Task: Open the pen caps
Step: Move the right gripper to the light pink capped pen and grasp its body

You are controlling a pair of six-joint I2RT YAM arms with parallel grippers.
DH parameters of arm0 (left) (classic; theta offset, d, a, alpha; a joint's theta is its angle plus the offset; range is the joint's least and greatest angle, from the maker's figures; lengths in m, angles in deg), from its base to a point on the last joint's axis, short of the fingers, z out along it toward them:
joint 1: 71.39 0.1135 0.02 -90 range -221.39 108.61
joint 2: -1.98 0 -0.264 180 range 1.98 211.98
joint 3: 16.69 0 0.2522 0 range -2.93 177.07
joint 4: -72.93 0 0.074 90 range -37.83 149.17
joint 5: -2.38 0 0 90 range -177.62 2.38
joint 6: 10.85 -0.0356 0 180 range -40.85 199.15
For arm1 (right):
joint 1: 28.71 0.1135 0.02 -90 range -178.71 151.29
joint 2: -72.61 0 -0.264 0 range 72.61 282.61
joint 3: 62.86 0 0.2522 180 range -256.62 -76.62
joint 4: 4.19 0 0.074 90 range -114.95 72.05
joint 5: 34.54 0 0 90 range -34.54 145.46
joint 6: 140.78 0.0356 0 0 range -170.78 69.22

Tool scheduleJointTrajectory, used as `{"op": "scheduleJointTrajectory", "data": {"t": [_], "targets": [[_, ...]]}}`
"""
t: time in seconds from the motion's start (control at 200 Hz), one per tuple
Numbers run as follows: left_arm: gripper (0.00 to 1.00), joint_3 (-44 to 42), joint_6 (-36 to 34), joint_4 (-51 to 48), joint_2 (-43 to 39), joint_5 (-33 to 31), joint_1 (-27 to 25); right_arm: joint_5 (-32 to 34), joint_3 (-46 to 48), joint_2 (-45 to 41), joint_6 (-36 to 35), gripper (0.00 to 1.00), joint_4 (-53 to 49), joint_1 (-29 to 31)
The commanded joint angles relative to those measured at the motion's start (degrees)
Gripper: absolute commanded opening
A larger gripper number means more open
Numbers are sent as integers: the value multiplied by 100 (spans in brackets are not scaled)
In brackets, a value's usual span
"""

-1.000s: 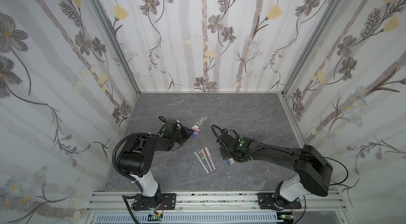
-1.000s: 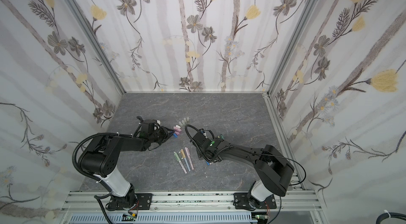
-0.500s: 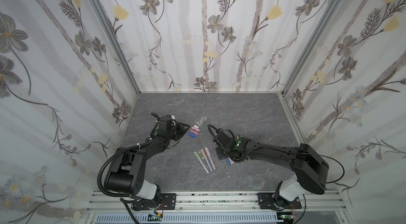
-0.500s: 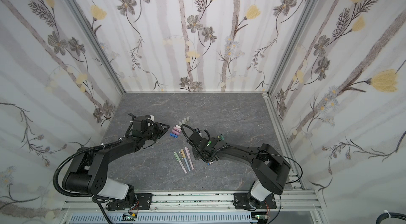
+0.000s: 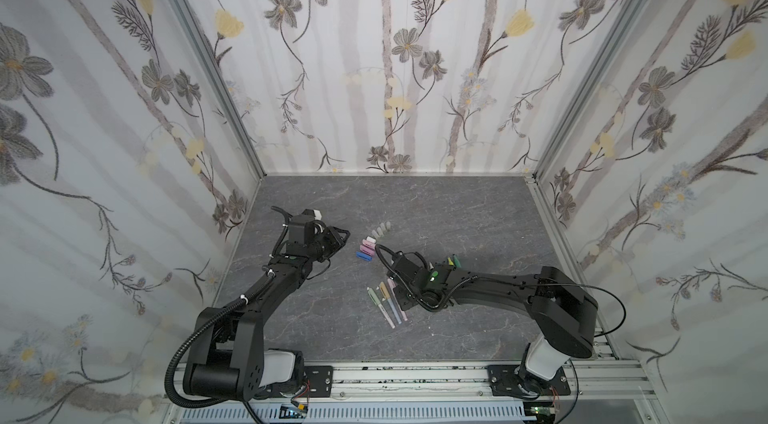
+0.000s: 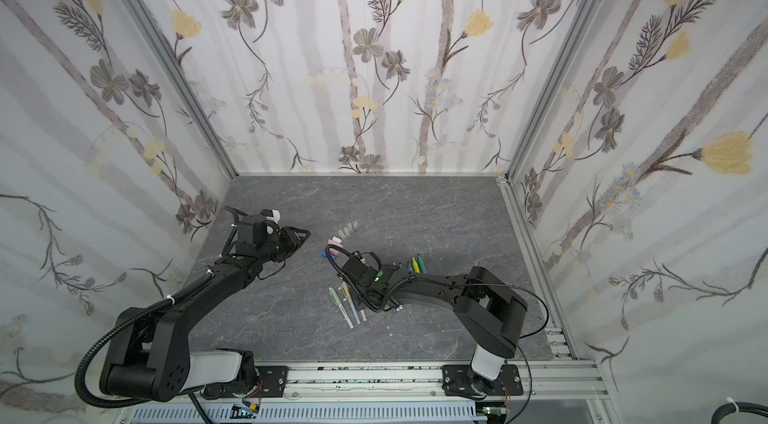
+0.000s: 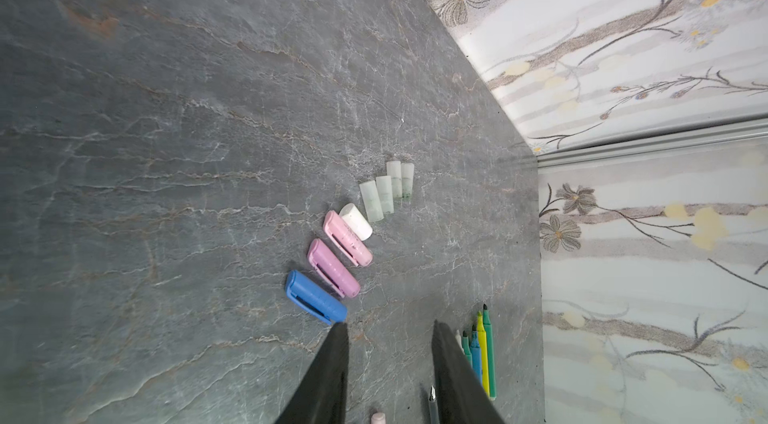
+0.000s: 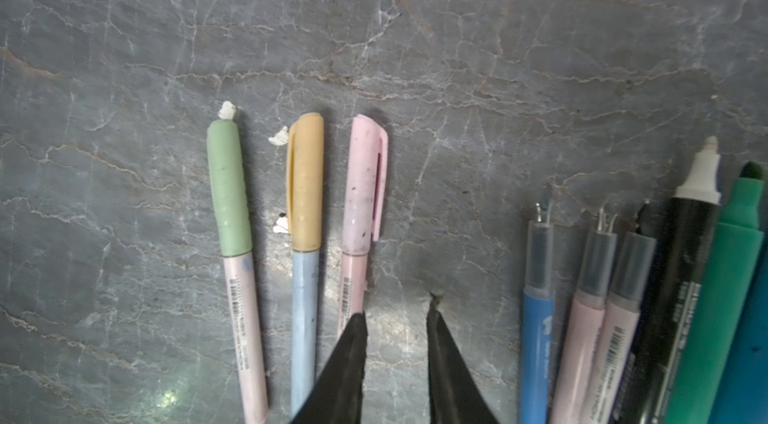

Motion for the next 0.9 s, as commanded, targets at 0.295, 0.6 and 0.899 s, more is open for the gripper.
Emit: {"op": "scheduleJointTrajectory", "data": {"t": [0.295,0.6,0.899], "targets": [[34,-185,-286,-89,-147,111,117,-200,-113,348,231,33,38,128],[34,-247,-329,-122,-214,135,137,-165,-75,610,298,31,-3,188],[35,-36,-472,-412,-209,319,138,-292,160,627,354,14,128,207]]}}
